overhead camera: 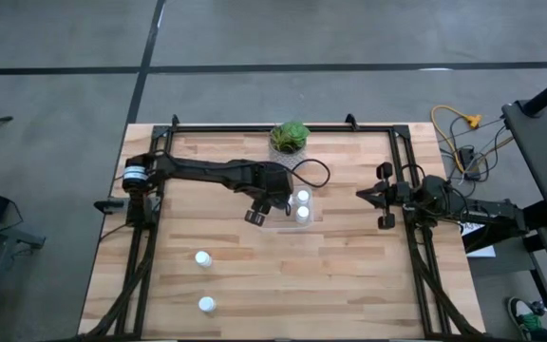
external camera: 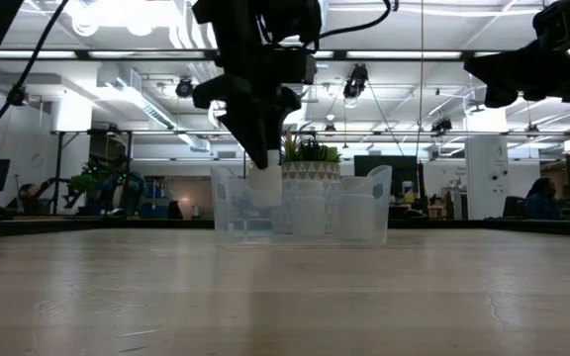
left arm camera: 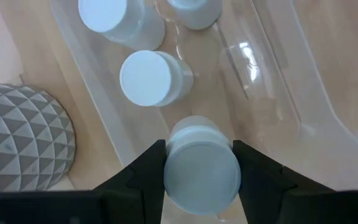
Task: Pick and place pill bottles into a basket
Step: Put the white medicine bottle into the transparent bin
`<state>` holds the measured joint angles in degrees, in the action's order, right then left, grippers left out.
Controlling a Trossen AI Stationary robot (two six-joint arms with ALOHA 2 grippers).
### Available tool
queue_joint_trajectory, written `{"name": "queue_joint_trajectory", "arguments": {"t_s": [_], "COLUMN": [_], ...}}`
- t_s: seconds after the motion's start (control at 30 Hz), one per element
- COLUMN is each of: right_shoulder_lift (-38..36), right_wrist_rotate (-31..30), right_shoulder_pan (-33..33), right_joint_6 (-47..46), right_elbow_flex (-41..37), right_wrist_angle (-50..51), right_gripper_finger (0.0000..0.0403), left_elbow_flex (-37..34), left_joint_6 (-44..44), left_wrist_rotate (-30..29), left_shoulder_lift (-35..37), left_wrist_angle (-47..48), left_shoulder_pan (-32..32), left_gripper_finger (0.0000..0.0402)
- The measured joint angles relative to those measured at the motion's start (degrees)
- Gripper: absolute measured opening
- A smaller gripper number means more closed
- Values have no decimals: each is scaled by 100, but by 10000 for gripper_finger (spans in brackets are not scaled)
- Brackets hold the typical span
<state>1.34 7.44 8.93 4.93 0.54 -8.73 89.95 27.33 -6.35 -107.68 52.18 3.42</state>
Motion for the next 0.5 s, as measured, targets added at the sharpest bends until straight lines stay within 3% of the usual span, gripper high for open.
{"name": "queue_joint_trajectory", "arguments": {"t_s": [0.5], "right_shoulder_lift": [17], "right_wrist_rotate": [-2], "right_shoulder_pan": [0], "right_joint_6": [0], "right_elbow_flex": [0], "right_wrist_angle": [-4], "right_gripper_finger": [9], "left_elbow_flex": [-258], "left_joint_6": [-135], "left_wrist_rotate": [-2], "left_shoulder_lift": [2], "left_wrist_angle": [-230], "left_shoulder_pan": [120], "left_gripper_finger": [140]}}
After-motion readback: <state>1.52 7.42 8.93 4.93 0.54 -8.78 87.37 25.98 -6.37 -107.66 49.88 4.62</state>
